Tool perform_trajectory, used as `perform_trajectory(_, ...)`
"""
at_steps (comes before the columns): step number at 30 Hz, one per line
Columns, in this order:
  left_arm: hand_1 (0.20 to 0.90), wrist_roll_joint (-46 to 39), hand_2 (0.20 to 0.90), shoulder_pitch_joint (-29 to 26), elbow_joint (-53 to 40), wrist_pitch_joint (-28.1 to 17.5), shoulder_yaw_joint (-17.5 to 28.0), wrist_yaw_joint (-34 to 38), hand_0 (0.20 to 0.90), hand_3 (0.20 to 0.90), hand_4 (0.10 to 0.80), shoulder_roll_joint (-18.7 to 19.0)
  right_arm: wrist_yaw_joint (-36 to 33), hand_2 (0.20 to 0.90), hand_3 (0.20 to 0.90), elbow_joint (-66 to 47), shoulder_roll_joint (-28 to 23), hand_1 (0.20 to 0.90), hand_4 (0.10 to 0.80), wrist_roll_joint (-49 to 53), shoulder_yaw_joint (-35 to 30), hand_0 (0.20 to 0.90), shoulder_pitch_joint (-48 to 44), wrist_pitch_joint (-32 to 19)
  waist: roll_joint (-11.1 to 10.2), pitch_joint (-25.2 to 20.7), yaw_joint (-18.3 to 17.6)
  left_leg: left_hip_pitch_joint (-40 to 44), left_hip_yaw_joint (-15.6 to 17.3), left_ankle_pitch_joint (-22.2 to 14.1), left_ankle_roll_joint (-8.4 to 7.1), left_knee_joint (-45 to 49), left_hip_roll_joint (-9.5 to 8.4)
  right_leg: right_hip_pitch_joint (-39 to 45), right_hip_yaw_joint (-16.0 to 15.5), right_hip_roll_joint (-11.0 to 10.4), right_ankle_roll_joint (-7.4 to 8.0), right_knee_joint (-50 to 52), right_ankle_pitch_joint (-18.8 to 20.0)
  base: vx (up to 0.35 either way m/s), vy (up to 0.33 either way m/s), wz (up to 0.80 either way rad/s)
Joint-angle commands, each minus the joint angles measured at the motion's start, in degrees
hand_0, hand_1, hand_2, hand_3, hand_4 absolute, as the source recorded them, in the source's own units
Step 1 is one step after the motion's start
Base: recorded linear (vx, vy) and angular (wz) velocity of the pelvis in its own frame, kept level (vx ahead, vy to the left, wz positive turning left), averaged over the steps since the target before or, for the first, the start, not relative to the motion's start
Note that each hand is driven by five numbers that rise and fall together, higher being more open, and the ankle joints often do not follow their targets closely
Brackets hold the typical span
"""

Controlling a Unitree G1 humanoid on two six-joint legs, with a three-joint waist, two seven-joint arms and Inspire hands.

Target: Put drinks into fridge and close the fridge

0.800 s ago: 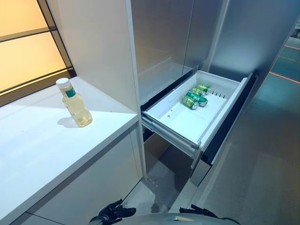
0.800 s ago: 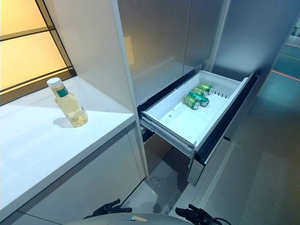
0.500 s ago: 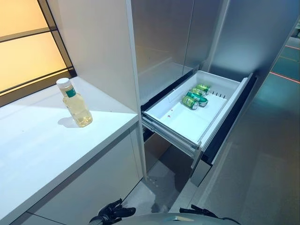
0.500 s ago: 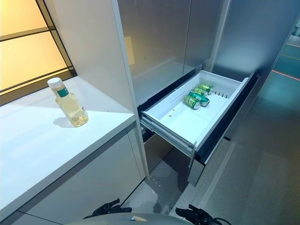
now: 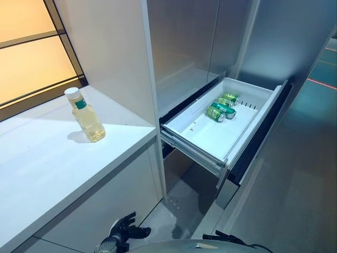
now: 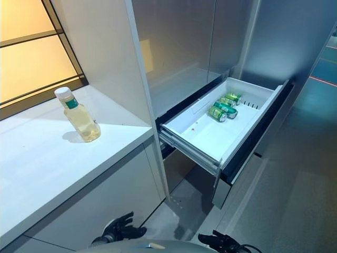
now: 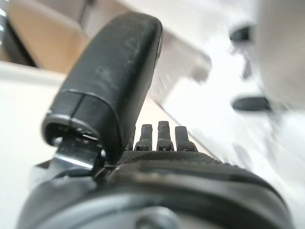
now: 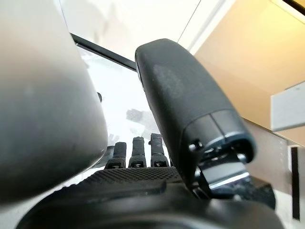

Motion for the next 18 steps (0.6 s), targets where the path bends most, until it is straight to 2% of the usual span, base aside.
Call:
perform_trajectory(1, 0.9, -7.4, 0.9, -5.68, -12.74, 5.01, -1.0, -10.91, 0.9, 0.9, 0.8, 3.03, 1.54, 0.9, 0.9, 2.55, -2.26, 0.9, 0.8, -1.99, -1.36, 0.9, -3.01, 0.06, 0.8, 1.15, 1.39, 0.42, 3.71, -3.09, 2.3, 0.38, -2.76, -0.38, -0.75, 0.17, 1.08, 1.4, 0.13, -0.015, 0.033, 0.05)
perform_trajectory(4, 0.9, -12.82, 0.9, -6.47, -22.6, 11.8, -0.02, -14.66, 0.9, 0.9, 0.8, 8.38, 1.56, 0.9, 0.9, 1.88, -2.67, 0.9, 0.8, -2.05, -1.3, 0.9, -2.09, -0.22, 1.22, 0.94, 1.46, 0.26, 3.58, -3.05, 2.23, 0.38, -2.74, -0.46, -0.93, 0.11, 1.28, 1.42, 0.07, -0.013, 0.027, 0.11)
perform_trajectory(7, 0.9, -24.65, 0.9, -7.8, -40.27, 24.38, 5.9, -19.72, 0.9, 0.9, 0.8, 12.62, 1.47, 0.9, 0.9, 0.99, -2.86, 0.9, 0.8, -1.48, -1.59, 0.9, -0.67, -0.66, 1.46, 0.59, 2.21, 0.06, 3.15, -3.23, 2.25, 0.38, -2.78, -0.28, -1.48, -0.15, 1.29, 1.12, -0.01, -0.007, 0.013, 0.12)
perform_trajectory(8, 0.9, -28.91, 0.9, -7.69, -45.41, 27.09, 7.79, -21.26, 0.9, 0.9, 0.8, 13.08, 1.32, 0.9, 0.9, 0.77, -2.77, 0.9, 0.8, -1.39, -1.87, 0.9, -0.24, -0.82, 1.49, 0.47, 2.53, 0.04, 2.95, -3.3, 2.28, 0.38, -2.8, -0.19, -1.63, -0.22, 1.26, 1.04, -0.02, -0.002, 0.005, 0.12)
perform_trajectory(9, 0.9, -30.94, 0.9, -7.49, -46.87, 27.12, 8.47, -22.82, 0.9, 0.9, 0.8, 13.3, 1.29, 0.9, 0.9, 0.67, -2.73, 0.9, 0.8, -1.45, -2.0, 0.9, -0.04, -0.88, 1.49, 0.45, 2.61, 0.06, 2.83, -3.34, 2.3, 0.38, -2.82, -0.12, -1.71, -0.24, 1.25, 1.02, -0.04, 0.004, 0.002, 0.11)
perform_trajectory(11, 0.9, -39.22, 0.9, -7.24, -56.86, 27.26, 12.78, -26.72, 0.9, 0.9, 0.8, 12.89, 0.89, 0.9, 0.9, 0.32, -2.19, 0.9, 0.8, -1.4, -2.4, 0.9, 1.1, -1.53, 1.32, 0.19, 3.25, 0.08, 2.22, -3.57, 2.32, 0.38, -2.85, 0.24, -1.99, -0.32, 1.13, 0.82, -0.18, 0.013, -0.009, 0.07)
perform_trajectory(12, 0.9, -41.08, 0.9, -7.32, -58.67, 26.86, 13.48, -26.9, 0.9, 0.9, 0.8, 12.59, 0.77, 0.9, 0.9, 0.35, -2.02, 0.9, 0.8, -1.39, -2.34, 0.9, 1.28, -1.72, 1.24, 0.13, 3.31, 0.13, 2.09, -3.61, 2.3, 0.38, -2.85, 0.34, -2.02, -0.32, 1.11, 0.79, -0.22, 0.021, -0.019, 0.09)
perform_trajectory(14, 0.9, -47.11, 0.9, -8.15, -63.38, 23.06, 16.83, -28.47, 0.9, 0.9, 0.8, 10.65, 0.38, 0.9, 0.9, 0.49, -1.34, 0.9, 0.8, -1.43, -2.02, 0.9, 1.91, -2.3, 0.87, -0.14, 3.55, 0.42, 1.6, -3.87, 2.23, 0.38, -2.79, 0.74, -2.15, -0.33, 0.97, 0.79, -0.47, 0.031, -0.026, 0.09)
perform_trajectory(16, 0.9, -49.69, 0.9, -9.31, -65.5, 19.48, 18.84, -27.47, 0.9, 0.9, 0.8, 10.38, 0.07, 0.9, 0.9, 0.58, -0.64, 0.9, 0.8, -1.38, -1.67, 0.9, 2.34, -2.73, 0.55, -0.44, 3.62, 0.53, 1.34, -4.05, 2.18, 0.38, -2.76, 0.93, -2.19, -0.3, 0.9, 0.74, -0.6, 0.037, -0.036, 0.05)
perform_trajectory(17, 0.9, -50.37, 0.9, -10.34, -67.18, 12.8, 20.37, -24.26, 0.9, 0.9, 0.8, 10.51, -0.11, 0.9, 0.9, 0.7, -0.16, 0.9, 0.8, -1.41, -1.25, 0.9, 2.59, -3.02, 0.28, -0.63, 3.63, 0.61, 1.15, -4.14, 2.1, 0.38, -2.72, 1.09, -2.25, -0.27, 0.81, 0.72, -0.74, 0.029, -0.029, 0.06)
perform_trajectory(18, 0.9, -50.31, 0.9, -10.45, -67.35, 11.67, 20.49, -23.65, 0.9, 0.9, 0.8, 10.51, -0.13, 0.9, 0.9, 0.72, -0.1, 0.9, 0.8, -1.42, -1.19, 0.9, 2.61, -3.05, 0.24, -0.64, 3.62, 0.62, 1.12, -4.14, 2.09, 0.38, -2.72, 1.12, -2.27, -0.27, 0.8, 0.72, -0.76, 0.034, -0.034, 0.07)
